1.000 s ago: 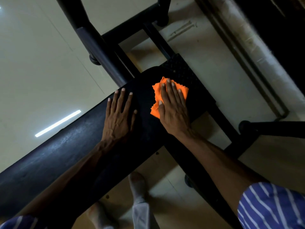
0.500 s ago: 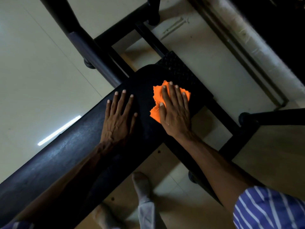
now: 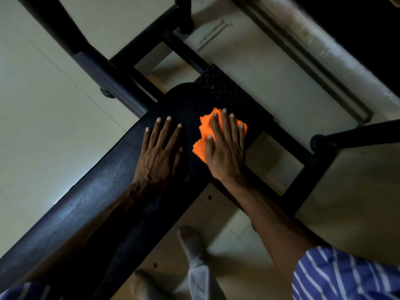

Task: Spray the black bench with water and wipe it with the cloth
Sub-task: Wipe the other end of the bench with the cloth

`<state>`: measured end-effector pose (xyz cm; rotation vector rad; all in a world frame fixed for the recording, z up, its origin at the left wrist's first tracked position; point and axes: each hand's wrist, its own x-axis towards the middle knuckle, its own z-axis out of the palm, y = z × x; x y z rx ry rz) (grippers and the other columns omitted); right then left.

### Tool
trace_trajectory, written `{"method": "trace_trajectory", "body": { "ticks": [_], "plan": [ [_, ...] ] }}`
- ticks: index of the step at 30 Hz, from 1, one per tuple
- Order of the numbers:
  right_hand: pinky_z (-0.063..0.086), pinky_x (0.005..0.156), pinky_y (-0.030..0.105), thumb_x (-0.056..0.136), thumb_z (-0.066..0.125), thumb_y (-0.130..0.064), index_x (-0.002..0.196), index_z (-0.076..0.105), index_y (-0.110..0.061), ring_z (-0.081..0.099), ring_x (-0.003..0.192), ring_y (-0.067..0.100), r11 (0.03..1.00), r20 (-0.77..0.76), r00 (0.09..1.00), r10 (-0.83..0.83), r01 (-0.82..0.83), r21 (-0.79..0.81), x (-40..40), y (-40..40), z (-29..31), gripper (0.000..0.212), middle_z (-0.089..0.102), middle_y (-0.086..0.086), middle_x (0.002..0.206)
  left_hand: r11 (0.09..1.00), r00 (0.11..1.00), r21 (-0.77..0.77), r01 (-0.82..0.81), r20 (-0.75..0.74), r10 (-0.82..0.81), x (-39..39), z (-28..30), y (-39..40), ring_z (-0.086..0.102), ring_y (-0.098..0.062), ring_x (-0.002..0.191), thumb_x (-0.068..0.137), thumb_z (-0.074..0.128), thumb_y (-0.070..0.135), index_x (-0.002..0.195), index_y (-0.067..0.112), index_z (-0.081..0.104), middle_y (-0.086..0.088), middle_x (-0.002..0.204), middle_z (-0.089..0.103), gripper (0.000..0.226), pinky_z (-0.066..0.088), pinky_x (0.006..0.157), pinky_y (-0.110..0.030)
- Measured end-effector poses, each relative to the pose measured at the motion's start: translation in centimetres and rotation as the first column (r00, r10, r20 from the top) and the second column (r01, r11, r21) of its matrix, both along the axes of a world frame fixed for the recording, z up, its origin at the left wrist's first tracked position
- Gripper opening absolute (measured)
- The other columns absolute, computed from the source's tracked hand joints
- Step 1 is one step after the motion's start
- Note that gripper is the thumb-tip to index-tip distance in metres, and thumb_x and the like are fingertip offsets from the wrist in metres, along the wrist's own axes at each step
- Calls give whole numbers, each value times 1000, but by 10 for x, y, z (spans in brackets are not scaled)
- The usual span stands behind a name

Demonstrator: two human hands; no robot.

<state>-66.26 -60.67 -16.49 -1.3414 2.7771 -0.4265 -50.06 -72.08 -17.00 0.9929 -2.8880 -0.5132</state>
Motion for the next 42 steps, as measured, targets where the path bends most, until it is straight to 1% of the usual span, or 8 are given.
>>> {"method": "trace_trajectory", "body": {
  "ticks": [5, 9, 13, 19, 23, 31, 38, 42],
  "plan": [
    [19, 132, 53, 112, 42, -34, 162, 43, -17, 31, 162, 30, 961, -6, 967, -256, 255, -104, -2, -27, -4, 53, 36, 10, 172, 1000, 1000, -30, -3, -20, 3, -1, -6, 1, 4, -31, 162, 109, 34, 38, 164, 21, 21, -9, 174, 13, 59, 7, 131, -54],
    [17, 133, 55, 114, 37, -33, 166, 34, -17, 20, 165, 28, 989, 14, 992, -124, 125, -84, 43, 16, -5, 55, 25, 11, 176, 1000, 1000, -6, -13, -7, 13, -4, 1, 1, 3, -30, 162, 110, 37, 36, 164, 20, 22, -9, 174, 13, 59, 6, 131, -54],
    [15, 133, 54, 112, 38, -34, 167, 33, -21, 19, 166, 27, 999, 9, 999, -37, 37, -26, 4, 6, -4, 56, 23, 8, 177, 1000, 1000, -10, 12, -17, -12, 1, 1, -1, 4, -29, 162, 109, 37, 37, 164, 21, 23, -9, 174, 14, 58, 6, 131, -53],
    [13, 133, 55, 113, 34, -34, 166, 33, -20, 19, 166, 27, 980, 11, 984, -176, 176, -94, 23, -5, -9, 55, 25, 8, 177, 1000, 1000, -12, 13, -7, -13, 2, 5, 2, 5, -30, 162, 110, 35, 38, 164, 19, 23, -10, 174, 14, 58, 5, 131, -52],
    [10, 135, 55, 114, 38, -33, 169, 26, -20, 9, 167, 27, 989, 96, 990, -107, 116, -91, 76, 37, -11, 58, 16, 9, 179, 1000, 1000, 19, 9, 25, -10, 12, 12, 0, 2, -30, 162, 111, 36, 38, 164, 18, 22, -10, 174, 12, 59, 3, 132, -51],
    [19, 132, 58, 112, 40, -33, 164, 40, -20, 28, 163, 30, 991, -49, 994, -99, 94, -93, 18, -19, -9, 53, 33, 10, 173, 998, 997, 15, -62, 52, 61, 55, 6, -2, -1, -28, 162, 112, 32, 38, 165, 22, 16, -8, 175, 7, 59, 3, 132, -51],
    [14, 133, 58, 114, 32, -36, 170, 21, -23, 8, 168, 24, 965, 15, 965, 260, -261, 8, 56, 48, -11, 58, 14, 5, 180, 988, 987, 21, -152, 56, 150, 77, 6, 15, 1, -27, 162, 110, 28, 40, 165, 20, 18, -8, 174, 10, 59, 6, 132, -51],
    [16, 133, 55, 113, 37, -35, 167, 31, -22, 19, 166, 26, 980, -22, 980, 200, -200, -9, 21, 0, -7, 56, 25, 6, 177, 982, 981, 24, -187, 60, 185, 94, 2, 18, 1, -26, 162, 109, 27, 43, 165, 23, 17, -6, 174, 10, 60, 7, 132, -51]
  ]
}}
